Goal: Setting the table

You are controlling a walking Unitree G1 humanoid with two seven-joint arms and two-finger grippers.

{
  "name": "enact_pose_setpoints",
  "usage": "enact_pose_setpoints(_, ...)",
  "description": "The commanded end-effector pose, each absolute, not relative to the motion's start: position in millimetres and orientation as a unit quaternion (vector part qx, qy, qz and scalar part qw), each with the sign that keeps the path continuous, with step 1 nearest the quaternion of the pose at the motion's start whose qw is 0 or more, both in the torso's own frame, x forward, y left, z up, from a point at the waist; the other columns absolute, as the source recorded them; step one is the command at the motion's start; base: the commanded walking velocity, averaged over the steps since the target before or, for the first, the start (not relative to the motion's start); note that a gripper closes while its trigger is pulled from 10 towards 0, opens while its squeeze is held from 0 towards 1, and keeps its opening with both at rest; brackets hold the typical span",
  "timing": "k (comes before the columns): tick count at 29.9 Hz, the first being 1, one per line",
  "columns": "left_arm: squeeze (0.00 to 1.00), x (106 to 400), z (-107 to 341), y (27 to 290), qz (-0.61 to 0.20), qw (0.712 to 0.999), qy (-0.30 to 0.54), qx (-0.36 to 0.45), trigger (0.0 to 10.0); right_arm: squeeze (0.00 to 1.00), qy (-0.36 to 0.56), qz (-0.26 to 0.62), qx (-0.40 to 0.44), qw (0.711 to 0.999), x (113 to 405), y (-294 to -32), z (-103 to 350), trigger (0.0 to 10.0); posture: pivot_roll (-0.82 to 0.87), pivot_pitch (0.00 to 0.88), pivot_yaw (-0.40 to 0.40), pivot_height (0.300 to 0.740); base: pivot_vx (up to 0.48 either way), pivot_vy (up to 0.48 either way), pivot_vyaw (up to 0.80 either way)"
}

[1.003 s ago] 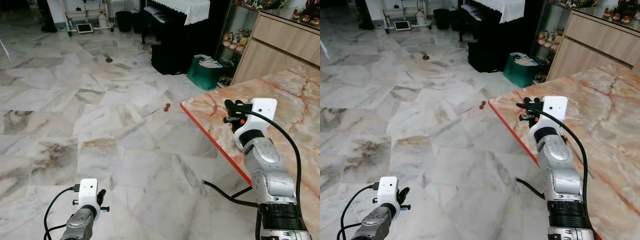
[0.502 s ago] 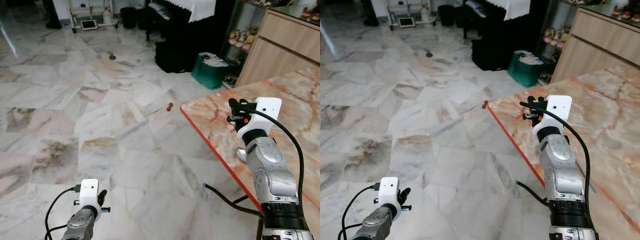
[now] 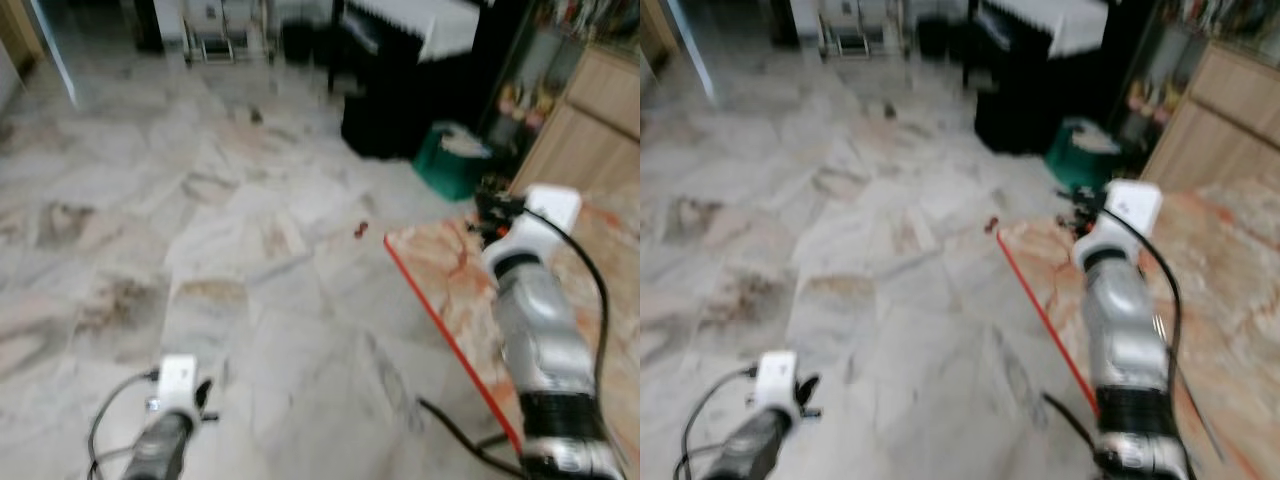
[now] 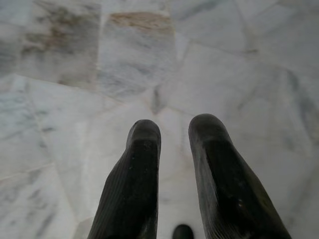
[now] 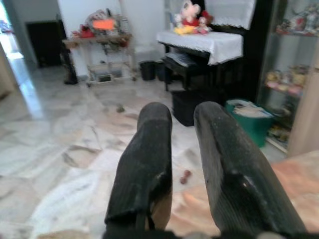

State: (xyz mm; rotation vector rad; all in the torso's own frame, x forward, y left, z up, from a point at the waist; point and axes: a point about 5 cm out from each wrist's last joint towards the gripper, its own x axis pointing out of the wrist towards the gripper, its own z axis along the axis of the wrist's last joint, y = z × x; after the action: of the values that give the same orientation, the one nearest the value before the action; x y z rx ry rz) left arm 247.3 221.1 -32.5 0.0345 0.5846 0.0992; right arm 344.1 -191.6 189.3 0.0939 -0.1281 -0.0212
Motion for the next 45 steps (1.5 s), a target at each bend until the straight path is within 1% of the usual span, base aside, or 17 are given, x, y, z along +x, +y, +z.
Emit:
enact_pose_setpoints(1,0.0,247,-35,213,0.044,0.954,0.296,0.007,10.0,0.0,-0.051,-0.03,0.043,0.997,340,-205,183,10.0,0.12,0.0,-0.034,0.727,0.0,0.0,-0.77)
enact_pose_setpoints(6,0.0,248,-35,213,0.044,0.954,0.297,0.007,10.0,0.0,-0.053,-0.003,0.012,0.999,337,-212,192,10.0,0.11,0.0,-0.028,0.727,0.0,0.0,-0.5)
enact_pose_setpoints(9,0.0,248,-35,213,0.043,0.953,0.299,0.007,10.0,0.0,-0.018,0.025,-0.043,0.999,336,-217,191,10.0,0.1,0.0,-0.024,0.727,0.0,0.0,0.0)
enact_pose_setpoints(10,0.0,247,-36,213,0.041,0.953,0.3,0.007,10.0,0.0,0.059,0.109,-0.112,0.986,328,-216,179,10.0,0.09,0.0,-0.022,0.727,0.0,0.0,0.0)
enact_pose_setpoints(11,0.0,248,-36,212,0.041,0.953,0.301,0.007,10.0,0.0,0.103,0.17,-0.176,0.964,318,-216,170,10.0,0.1,0.0,-0.022,0.727,0.0,0.0,0.0)
enact_pose_setpoints(14,0.0,247,-36,212,0.041,0.953,0.302,0.007,10.0,0.0,0.135,0.214,-0.207,0.945,305,-221,165,10.0,0.09,0.0,-0.02,0.727,0.0,0.0,0.0)
enact_pose_setpoints(16,0.0,247,-36,212,0.04,0.952,0.302,0.007,10.0,0.0,0.136,0.213,-0.197,0.947,302,-226,167,10.0,0.09,0.0,-0.021,0.727,0.0,0.0,0.0)
enact_pose_setpoints(18,0.0,247,-36,213,0.042,0.952,0.303,0.006,10.0,0.0,0.145,0.184,-0.198,0.952,295,-247,173,10.0,0.08,0.0,-0.019,0.727,0.0,0.0,0.0)
enact_pose_setpoints(19,0.0,247,-36,213,0.042,0.952,0.303,0.006,10.0,0.0,0.145,0.184,-0.198,0.952,295,-247,173,10.0,0.08,0.0,-0.019,0.727,0.0,0.0,0.0)
enact_pose_setpoints(20,0.0,247,-36,213,0.042,0.952,0.304,0.006,10.0,0.0,0.157,0.18,-0.203,0.95,291,-254,175,10.0,0.08,0.0,-0.019,0.727,0.0,0.0,0.0)
enact_pose_setpoints(23,0.0,245,-38,212,0.04,0.951,0.307,0.006,10.0,0.0,0.186,0.181,-0.213,0.942,278,-263,177,10.0,0.08,0.0,-0.015,0.727,0.0,0.0,0.0)
enact_pose_setpoints(24,0.0,245,-38,212,0.04,0.951,0.307,0.006,10.0,0.0,0.186,0.181,-0.213,0.942,278,-263,177,10.0,0.08,0.0,-0.015,0.727,0.0,0.0,0.0)
enact_pose_setpoints(27,0.0,245,-38,213,0.04,0.951,0.307,0.006,10.0,0.0,0.211,0.201,-0.229,0.929,261,-267,176,10.0,0.07,0.0,-0.013,0.727,0.0,0.0,0.0)
enact_pose_setpoints(35,0.0,244,-39,214,0.037,0.95,0.311,0.008,10.0,0.0,0.248,0.218,-0.203,0.922,237,-266,161,10.0,0.06,0.0,-0.009,0.727,0.0,0.0,0.0)
enact_pose_setpoints(38,0.0,243,-39,213,0.036,0.949,0.313,0.007,10.0,0.0,0.274,0.233,-0.198,0.912,224,-266,154,10.0,0.06,0.0,-0.008,0.727,0.0,0.0,0.0)
enact_pose_setpoints(41,0.0,242,-40,213,0.035,0.948,0.315,0.007,10.0,0.0,0.301,0.21,-0.19,0.911,215,-275,147,10.0,0.05,0.0,-0.009,0.727,0.0,0.0,0.0)
enact_pose_setpoints(45,0.0,241,-41,213,0.035,0.947,0.319,0.007,10.0,0.0,0.336,0.196,-0.201,0.899,202,-285,140,10.0,0.04,0.0,-0.007,0.727,0.0,0.0,0.0)
